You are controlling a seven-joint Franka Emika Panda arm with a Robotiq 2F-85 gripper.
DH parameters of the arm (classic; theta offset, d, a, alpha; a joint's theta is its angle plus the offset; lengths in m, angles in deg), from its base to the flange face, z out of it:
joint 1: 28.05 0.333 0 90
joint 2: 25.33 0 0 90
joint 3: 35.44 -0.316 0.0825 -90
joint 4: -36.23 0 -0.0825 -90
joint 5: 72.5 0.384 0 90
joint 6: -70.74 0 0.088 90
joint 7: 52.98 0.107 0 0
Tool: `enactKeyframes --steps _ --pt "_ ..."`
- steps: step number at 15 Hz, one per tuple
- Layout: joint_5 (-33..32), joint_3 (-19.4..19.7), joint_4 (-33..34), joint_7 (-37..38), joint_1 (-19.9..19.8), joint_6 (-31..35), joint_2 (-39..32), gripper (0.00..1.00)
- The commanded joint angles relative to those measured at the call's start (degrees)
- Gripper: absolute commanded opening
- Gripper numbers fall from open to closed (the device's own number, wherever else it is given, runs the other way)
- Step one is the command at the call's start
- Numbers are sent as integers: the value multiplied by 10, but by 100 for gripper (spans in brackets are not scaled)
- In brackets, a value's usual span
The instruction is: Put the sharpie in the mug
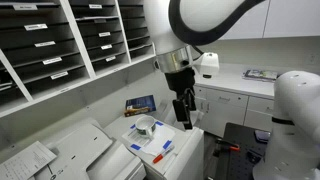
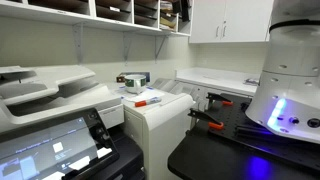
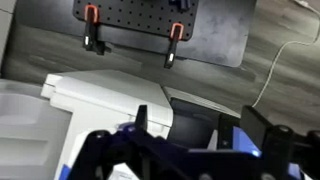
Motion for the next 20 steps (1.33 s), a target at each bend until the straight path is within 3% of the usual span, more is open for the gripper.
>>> enactKeyframes --steps 1,4,7,15,17,18,19,20 --pt "1 -2 1 -1 -2 -1 0 100" --pt "-22 -4 -2 -29 2 25 -8 100" --pt "-65 -1 -2 -102 9 102 -49 100" --pt "-149 40 28 -333 5 369 -308 100" --pt "-175 36 49 -375 -3 397 -372 100" --pt "-179 30 67 -363 -8 372 -395 100" --pt "-161 26 33 -349 -10 393 -361 100" --pt "-166 24 47 -350 -13 392 -385 100"
